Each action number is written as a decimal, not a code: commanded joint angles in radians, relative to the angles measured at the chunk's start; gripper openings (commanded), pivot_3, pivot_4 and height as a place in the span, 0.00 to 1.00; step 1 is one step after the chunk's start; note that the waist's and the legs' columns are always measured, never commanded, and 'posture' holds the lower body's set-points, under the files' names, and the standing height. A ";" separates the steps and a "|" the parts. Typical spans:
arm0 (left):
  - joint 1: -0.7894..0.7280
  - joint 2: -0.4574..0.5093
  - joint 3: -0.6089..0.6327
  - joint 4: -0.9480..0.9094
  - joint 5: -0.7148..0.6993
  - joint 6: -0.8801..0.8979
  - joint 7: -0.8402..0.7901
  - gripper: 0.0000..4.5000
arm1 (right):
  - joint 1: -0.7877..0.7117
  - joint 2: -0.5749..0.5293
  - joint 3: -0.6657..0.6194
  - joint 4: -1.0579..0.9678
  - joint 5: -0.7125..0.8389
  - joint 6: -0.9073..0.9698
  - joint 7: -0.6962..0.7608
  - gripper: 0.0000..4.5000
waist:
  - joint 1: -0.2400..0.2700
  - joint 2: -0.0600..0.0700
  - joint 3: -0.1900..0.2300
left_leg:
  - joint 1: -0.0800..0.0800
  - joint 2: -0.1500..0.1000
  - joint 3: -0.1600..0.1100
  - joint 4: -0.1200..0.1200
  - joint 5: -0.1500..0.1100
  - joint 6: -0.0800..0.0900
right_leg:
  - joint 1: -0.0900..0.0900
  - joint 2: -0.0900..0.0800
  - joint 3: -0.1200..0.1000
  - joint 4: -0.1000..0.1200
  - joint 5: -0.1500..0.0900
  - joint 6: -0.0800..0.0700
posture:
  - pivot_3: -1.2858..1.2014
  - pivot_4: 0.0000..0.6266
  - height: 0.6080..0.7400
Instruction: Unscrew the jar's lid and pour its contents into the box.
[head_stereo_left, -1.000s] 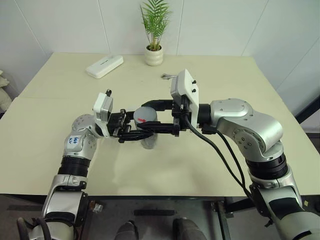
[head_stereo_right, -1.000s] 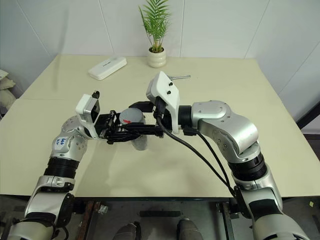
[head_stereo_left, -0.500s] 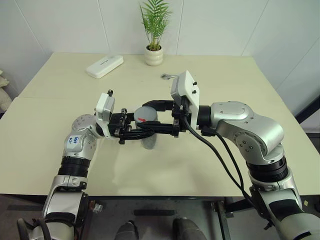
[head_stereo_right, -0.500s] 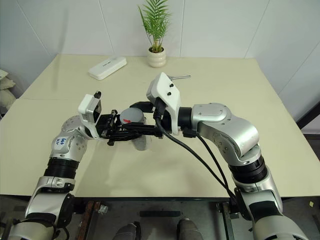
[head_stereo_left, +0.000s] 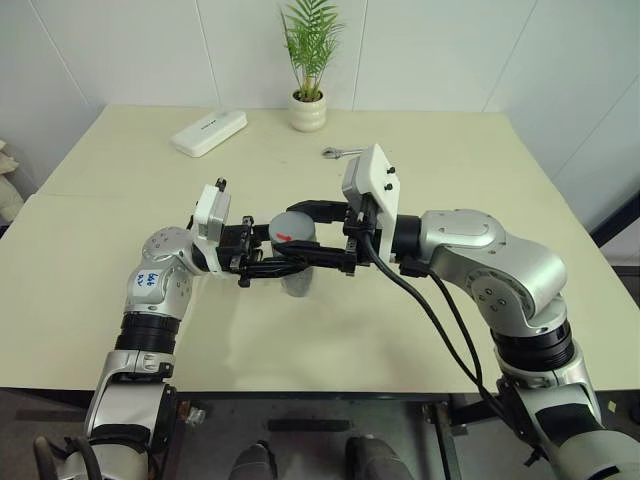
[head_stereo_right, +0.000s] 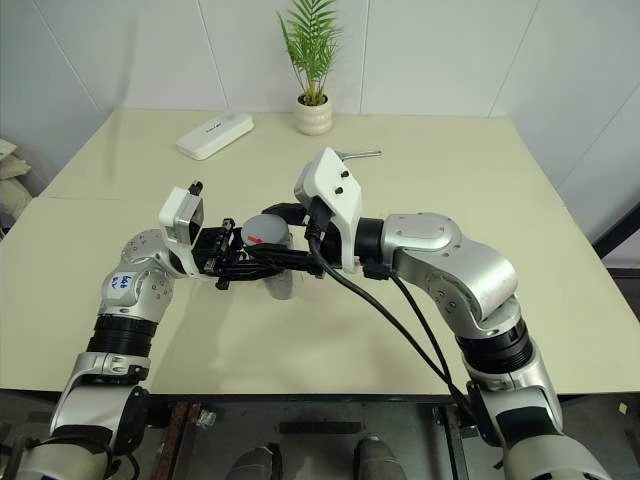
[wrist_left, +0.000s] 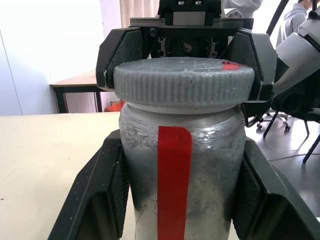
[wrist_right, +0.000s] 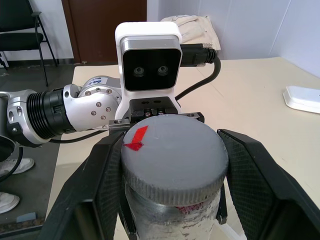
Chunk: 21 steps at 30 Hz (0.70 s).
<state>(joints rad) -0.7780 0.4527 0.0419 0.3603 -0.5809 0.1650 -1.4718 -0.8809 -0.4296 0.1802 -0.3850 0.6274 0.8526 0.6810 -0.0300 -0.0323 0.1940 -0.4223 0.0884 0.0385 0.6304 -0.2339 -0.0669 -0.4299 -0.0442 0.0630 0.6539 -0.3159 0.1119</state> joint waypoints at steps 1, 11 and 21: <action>-0.013 -0.005 -0.020 -0.052 0.009 -0.016 -0.033 0.48 | -0.016 0.003 -0.077 -0.005 -0.014 -0.020 -0.049 0.58 | 0.000 0.000 0.000 | 0.000 0.000 0.000 0.000 0.000 0.000 | 0.000 0.000 0.000 0.000 0.000 0.000 | 0.52 0.24 1.00; -0.007 -0.013 -0.021 -0.046 0.041 -0.041 0.004 0.48 | -0.011 0.007 -0.061 -0.012 -0.025 -0.018 -0.061 0.58 | 0.000 0.000 0.000 | 0.000 0.000 0.000 0.000 0.000 0.000 | 0.000 0.000 0.000 0.000 0.000 0.000 | 0.52 0.24 1.00; -0.011 -0.016 -0.024 -0.054 0.043 -0.033 0.004 0.48 | -0.008 0.036 -0.046 -0.020 -0.022 -0.008 -0.086 0.58 | 0.000 0.000 0.000 | 0.000 0.000 0.000 0.000 0.000 0.000 | 0.000 0.000 0.000 0.000 0.000 0.000 | 0.52 0.24 1.00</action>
<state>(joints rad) -0.7800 0.4487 0.0505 0.3604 -0.5487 0.1416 -1.4482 -0.8783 -0.4095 0.1802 -0.3853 0.6208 0.8599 0.6410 -0.0297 -0.0323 0.1940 -0.4223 0.0884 0.0386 0.6303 -0.2339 -0.0670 -0.4299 -0.0442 0.0630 0.6538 -0.3159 0.1119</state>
